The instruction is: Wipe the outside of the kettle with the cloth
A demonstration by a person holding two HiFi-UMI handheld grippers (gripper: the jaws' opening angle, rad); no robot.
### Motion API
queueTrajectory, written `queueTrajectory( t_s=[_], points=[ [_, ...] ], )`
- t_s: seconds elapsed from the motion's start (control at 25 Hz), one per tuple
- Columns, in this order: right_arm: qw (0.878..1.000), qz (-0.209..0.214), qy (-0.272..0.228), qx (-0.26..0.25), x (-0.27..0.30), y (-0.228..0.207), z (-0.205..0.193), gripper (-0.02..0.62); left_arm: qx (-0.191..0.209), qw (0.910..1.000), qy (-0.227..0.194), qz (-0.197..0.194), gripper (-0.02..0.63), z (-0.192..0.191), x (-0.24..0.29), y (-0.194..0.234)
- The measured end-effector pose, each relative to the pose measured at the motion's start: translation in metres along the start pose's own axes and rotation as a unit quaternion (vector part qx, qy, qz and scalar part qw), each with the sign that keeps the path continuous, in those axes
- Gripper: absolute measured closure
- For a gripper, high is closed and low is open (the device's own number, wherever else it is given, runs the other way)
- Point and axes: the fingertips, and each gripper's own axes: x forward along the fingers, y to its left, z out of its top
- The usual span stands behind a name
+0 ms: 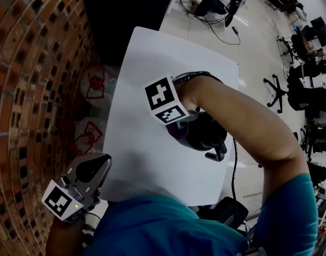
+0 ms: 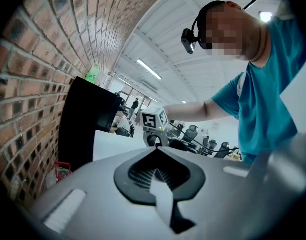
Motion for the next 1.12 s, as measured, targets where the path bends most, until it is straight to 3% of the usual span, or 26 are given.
queueTrajectory(
  t_s=[0.08, 0.16, 0.4, 0.48, 0.56, 0.64, 0.72, 0.76, 0.8, 0.84, 0.88, 0.92, 0.96, 1.0, 1.08, 1.12],
  points=[
    [0.997, -0.025, 0.068, -0.009, 0.002, 0.012, -0.001, 0.413, 0.003, 1.0000, -0.007, -0.002, 0.606, 0.004, -0.010, -0.003],
    [0.994, -0.041, 0.104, 0.000, 0.015, 0.011, 0.003, 0.413, 0.006, 0.9999, -0.013, -0.006, 0.606, 0.006, -0.020, -0.008],
    [0.991, -0.036, 0.110, 0.065, 0.073, -0.005, 0.017, 0.412, 0.016, 0.9997, -0.020, -0.007, 0.606, 0.009, -0.050, -0.017],
    [0.990, -0.054, 0.104, 0.073, 0.086, -0.012, 0.023, 0.411, 0.018, 0.9996, -0.019, -0.006, 0.606, 0.007, -0.059, -0.018],
    [0.989, -0.093, 0.081, 0.080, 0.081, -0.014, 0.029, 0.411, 0.021, 0.9996, -0.018, -0.009, 0.606, 0.007, -0.066, -0.020],
    [0.984, -0.151, 0.022, 0.092, 0.055, -0.007, 0.040, 0.411, 0.022, 0.9995, -0.019, -0.014, 0.606, 0.009, -0.071, -0.022],
    [0.967, -0.220, -0.077, 0.107, 0.023, 0.003, 0.057, 0.411, 0.022, 0.9994, -0.021, -0.019, 0.606, 0.012, -0.075, -0.023],
    [0.951, -0.250, -0.135, 0.125, 0.009, 0.011, 0.065, 0.411, 0.022, 0.9992, -0.022, -0.024, 0.606, 0.014, -0.076, -0.024],
    [0.928, -0.278, -0.196, 0.151, -0.005, 0.020, 0.070, 0.411, 0.022, 0.9990, -0.024, -0.030, 0.606, 0.016, -0.076, -0.025],
    [0.897, -0.305, -0.265, 0.180, -0.018, 0.028, 0.075, 0.410, 0.023, 0.9987, -0.025, -0.037, 0.606, 0.018, -0.076, -0.027],
    [0.857, -0.323, -0.341, 0.213, -0.029, 0.037, 0.080, 0.411, 0.025, 0.9984, -0.025, -0.044, 0.606, 0.019, -0.075, -0.028],
    [0.808, -0.323, -0.421, 0.255, -0.036, 0.046, 0.083, 0.411, 0.027, 0.9980, -0.024, -0.053, 0.606, 0.019, -0.075, -0.029],
    [0.752, -0.301, -0.504, 0.301, -0.037, 0.055, 0.084, 0.411, 0.028, 0.9976, -0.021, -0.061, 0.606, 0.019, -0.074, -0.030],
    [0.687, -0.259, -0.583, 0.349, -0.035, 0.063, 0.082, 0.411, 0.028, 0.9971, -0.018, -0.069, 0.606, 0.019, -0.073, -0.030],
    [0.543, -0.142, -0.709, 0.427, -0.018, 0.071, 0.076, 0.411, 0.026, 0.9959, -0.010, -0.087, 0.606, 0.018, -0.069, -0.032],
    [0.474, -0.090, -0.749, 0.454, -0.004, 0.071, 0.072, 0.411, 0.025, 0.9950, -0.006, -0.097, 0.606, 0.017, -0.068, -0.033]
  ],
)
